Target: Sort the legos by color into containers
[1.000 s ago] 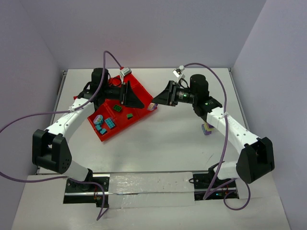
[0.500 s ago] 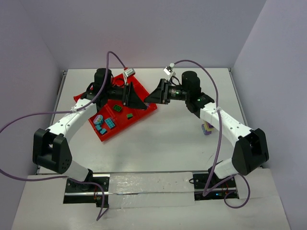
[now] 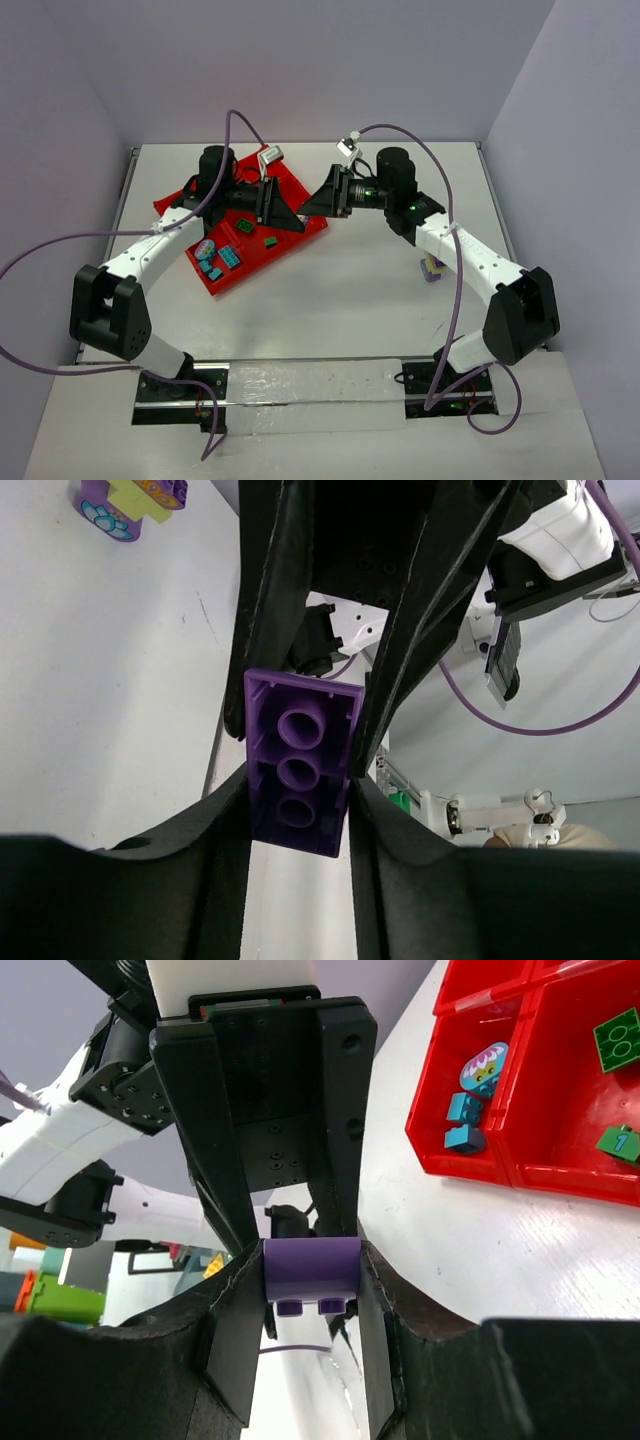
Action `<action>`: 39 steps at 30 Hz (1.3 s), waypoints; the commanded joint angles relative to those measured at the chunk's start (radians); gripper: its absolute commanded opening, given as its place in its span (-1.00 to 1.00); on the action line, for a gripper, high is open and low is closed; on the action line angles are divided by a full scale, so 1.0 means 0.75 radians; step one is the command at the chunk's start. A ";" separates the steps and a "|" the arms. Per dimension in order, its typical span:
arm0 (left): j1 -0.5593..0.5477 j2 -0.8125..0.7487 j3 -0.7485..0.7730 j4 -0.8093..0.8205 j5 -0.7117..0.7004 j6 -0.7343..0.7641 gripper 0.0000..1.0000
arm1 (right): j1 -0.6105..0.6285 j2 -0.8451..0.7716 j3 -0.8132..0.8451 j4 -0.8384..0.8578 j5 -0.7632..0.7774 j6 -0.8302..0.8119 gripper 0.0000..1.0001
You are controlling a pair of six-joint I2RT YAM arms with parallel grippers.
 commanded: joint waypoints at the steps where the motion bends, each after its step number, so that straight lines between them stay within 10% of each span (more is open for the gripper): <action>1: -0.007 -0.020 0.019 0.030 0.023 -0.010 -0.99 | 0.005 -0.021 0.064 -0.020 0.097 -0.052 -0.29; 4: -0.006 -0.020 0.020 0.005 0.016 0.004 -1.00 | 0.000 -0.041 0.109 -0.134 0.181 -0.117 0.70; 7: 0.005 -0.026 0.018 -0.049 -0.003 0.034 -1.00 | -0.027 -0.075 0.149 -0.270 0.293 -0.154 0.95; 14: 0.161 -0.039 -0.017 -0.034 -0.163 -0.037 -1.00 | -0.199 -0.284 0.078 -0.522 0.773 -0.158 1.00; 19: 0.227 0.097 0.213 -0.309 -0.695 0.004 -1.00 | -0.303 -0.454 -0.058 -0.559 0.980 -0.178 1.00; 31: 0.227 0.757 1.069 -0.679 -1.434 -0.038 -1.00 | -0.310 -0.537 -0.151 -0.651 1.088 -0.211 1.00; 39: 0.224 0.930 1.231 -0.731 -1.576 0.009 -1.00 | -0.310 -0.607 -0.171 -0.706 1.183 -0.231 0.99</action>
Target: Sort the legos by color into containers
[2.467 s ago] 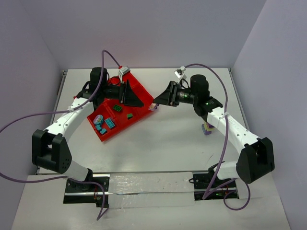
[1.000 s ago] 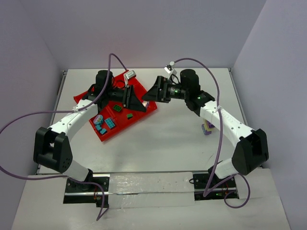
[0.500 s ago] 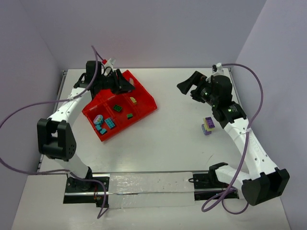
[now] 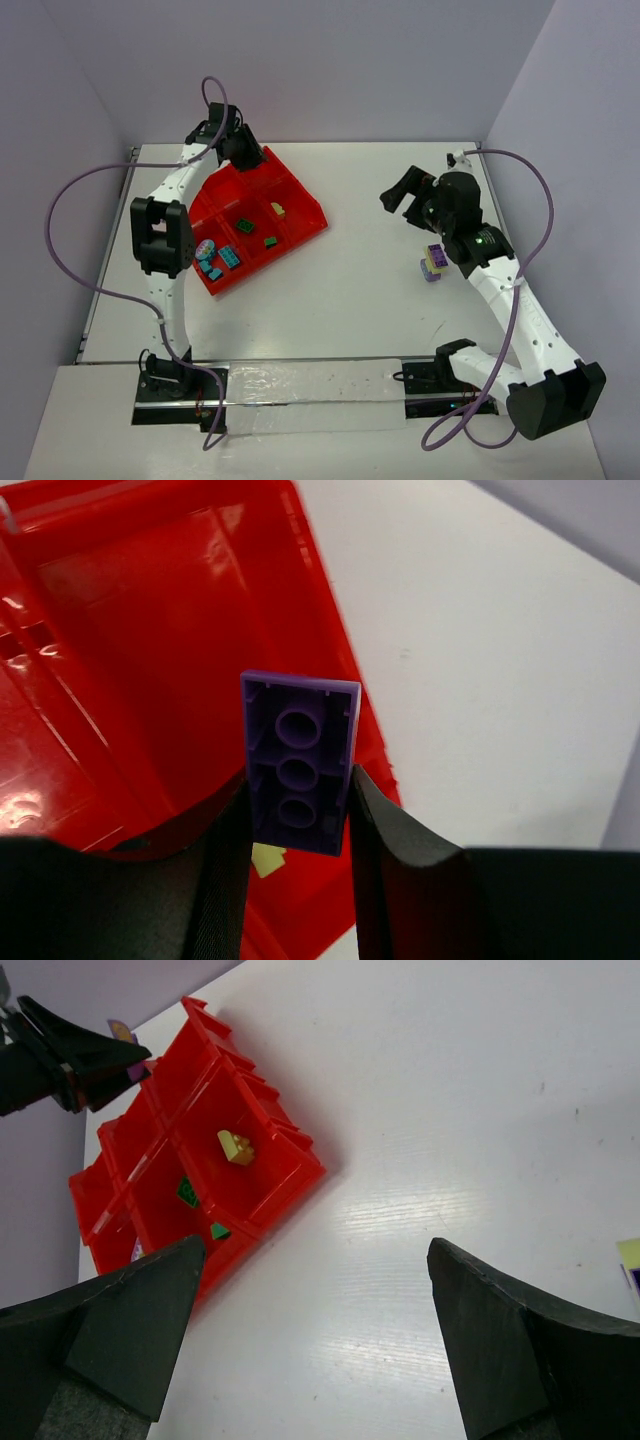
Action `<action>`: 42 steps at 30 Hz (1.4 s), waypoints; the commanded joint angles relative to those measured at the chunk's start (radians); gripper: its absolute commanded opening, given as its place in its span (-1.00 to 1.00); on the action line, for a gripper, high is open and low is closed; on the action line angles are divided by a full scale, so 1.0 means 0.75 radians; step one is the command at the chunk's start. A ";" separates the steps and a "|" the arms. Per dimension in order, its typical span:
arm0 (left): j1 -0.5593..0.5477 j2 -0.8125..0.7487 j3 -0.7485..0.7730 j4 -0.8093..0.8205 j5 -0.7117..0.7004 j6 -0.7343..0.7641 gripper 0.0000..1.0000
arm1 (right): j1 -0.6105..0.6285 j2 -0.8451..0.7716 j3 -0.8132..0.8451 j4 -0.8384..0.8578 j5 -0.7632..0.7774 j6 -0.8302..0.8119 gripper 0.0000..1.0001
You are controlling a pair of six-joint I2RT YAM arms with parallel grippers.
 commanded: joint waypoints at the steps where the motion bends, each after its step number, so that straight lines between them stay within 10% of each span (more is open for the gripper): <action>1: -0.002 0.031 0.096 -0.064 -0.109 0.037 -1.00 | -0.003 -0.057 0.004 -0.029 0.096 -0.031 0.99; 4: -0.007 0.021 0.029 -0.023 -0.103 0.040 -0.93 | -0.003 -0.063 -0.004 -0.037 0.107 -0.032 1.00; 12: -0.037 0.014 0.021 -0.006 -0.137 0.070 0.52 | -0.005 -0.063 -0.005 -0.101 0.172 -0.074 1.00; 15: -0.055 0.018 0.052 -0.019 -0.144 0.087 0.74 | -0.003 -0.071 0.000 -0.144 0.228 -0.100 1.00; 42: -0.295 -0.586 -0.403 0.010 -0.161 0.191 0.84 | -0.047 0.318 -0.042 -0.428 0.637 -0.134 1.00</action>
